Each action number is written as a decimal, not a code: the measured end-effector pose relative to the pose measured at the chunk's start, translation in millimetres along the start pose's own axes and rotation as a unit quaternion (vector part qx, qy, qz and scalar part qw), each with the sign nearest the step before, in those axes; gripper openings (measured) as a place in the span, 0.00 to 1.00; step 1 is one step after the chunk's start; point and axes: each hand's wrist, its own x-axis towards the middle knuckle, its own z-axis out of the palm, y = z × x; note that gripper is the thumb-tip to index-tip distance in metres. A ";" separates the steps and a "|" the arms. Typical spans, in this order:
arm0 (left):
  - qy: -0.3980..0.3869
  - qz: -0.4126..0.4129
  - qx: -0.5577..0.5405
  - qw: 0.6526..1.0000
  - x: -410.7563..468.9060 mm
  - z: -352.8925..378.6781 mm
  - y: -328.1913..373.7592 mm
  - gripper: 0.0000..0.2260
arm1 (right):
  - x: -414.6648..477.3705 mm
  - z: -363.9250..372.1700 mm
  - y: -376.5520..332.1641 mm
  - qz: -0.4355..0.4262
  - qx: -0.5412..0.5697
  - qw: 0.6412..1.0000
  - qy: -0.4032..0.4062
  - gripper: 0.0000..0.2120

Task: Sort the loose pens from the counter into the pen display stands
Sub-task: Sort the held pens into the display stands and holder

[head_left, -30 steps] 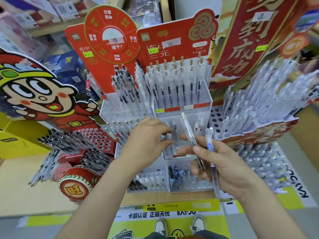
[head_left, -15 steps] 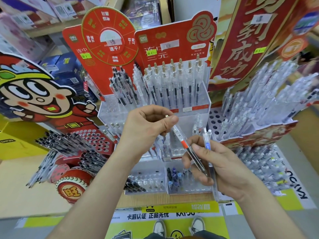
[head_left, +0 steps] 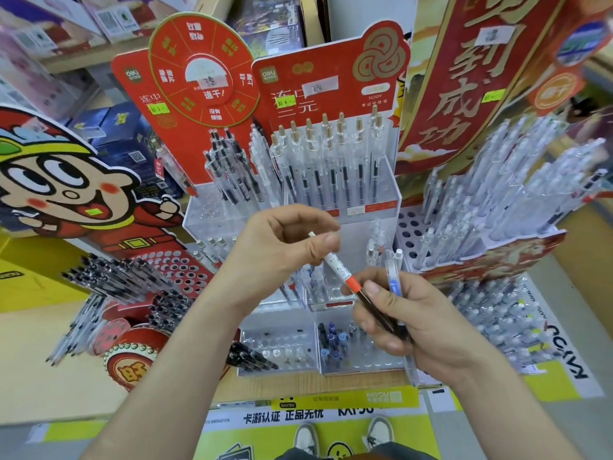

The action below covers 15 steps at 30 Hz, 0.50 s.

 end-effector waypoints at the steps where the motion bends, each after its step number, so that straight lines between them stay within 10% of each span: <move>1: -0.009 -0.003 0.000 1.000 -1.4 -4.4 0.5 0.09 | -0.7 0.0 0.4 0.002 0.003 1.000 0.002 0.08; 5: -0.016 0.015 0.025 0.999 -13.2 -19.7 5.3 0.07 | 1.3 8.6 -0.8 0.007 -0.014 1.000 -0.005 0.07; 15: 0.304 0.182 0.180 0.918 -31.2 -108.0 19.5 0.03 | 22.8 33.5 -4.9 0.012 0.028 0.998 0.046 0.17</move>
